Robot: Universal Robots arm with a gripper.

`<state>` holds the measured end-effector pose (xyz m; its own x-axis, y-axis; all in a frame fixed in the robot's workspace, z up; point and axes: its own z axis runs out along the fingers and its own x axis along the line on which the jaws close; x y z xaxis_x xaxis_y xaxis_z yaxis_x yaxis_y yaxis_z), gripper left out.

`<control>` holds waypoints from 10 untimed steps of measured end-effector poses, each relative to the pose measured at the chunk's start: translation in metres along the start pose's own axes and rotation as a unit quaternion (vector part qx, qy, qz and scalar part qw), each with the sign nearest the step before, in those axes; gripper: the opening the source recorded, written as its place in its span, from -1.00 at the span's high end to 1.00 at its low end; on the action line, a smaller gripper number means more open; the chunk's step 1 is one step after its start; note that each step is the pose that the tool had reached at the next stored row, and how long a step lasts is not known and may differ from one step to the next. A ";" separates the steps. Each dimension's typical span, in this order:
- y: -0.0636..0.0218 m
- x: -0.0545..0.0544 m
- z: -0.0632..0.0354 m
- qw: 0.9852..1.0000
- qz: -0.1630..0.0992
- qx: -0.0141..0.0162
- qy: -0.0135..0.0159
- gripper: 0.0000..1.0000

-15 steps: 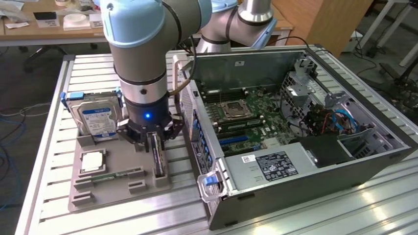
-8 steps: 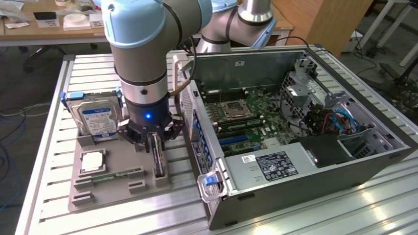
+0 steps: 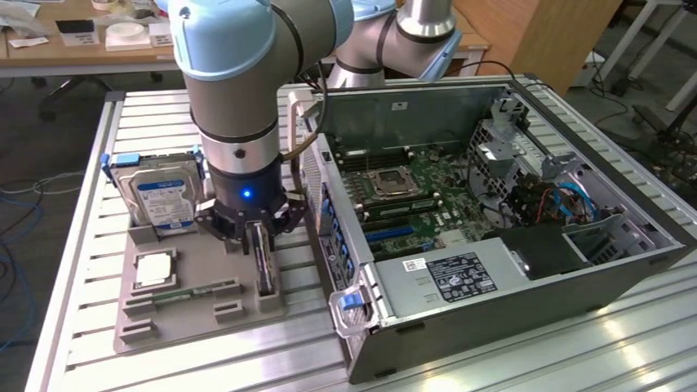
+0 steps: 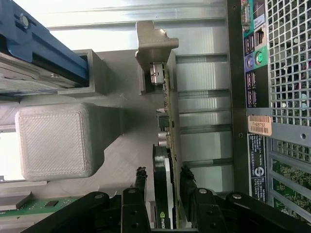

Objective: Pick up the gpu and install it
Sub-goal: 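Pick up the gpu and move the gpu toward the slot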

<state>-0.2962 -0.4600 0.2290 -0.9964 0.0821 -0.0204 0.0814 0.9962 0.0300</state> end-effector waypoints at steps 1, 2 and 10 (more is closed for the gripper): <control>0.0000 0.000 0.0000 1.000 0.000 0.000 0.000 0.17; 0.0000 0.000 0.0000 1.000 0.000 0.000 0.000 0.17; 0.0000 0.000 0.0000 1.000 0.000 0.000 0.000 0.46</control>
<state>-0.2963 -0.4600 0.2290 -0.9964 0.0821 -0.0204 0.0815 0.9962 0.0300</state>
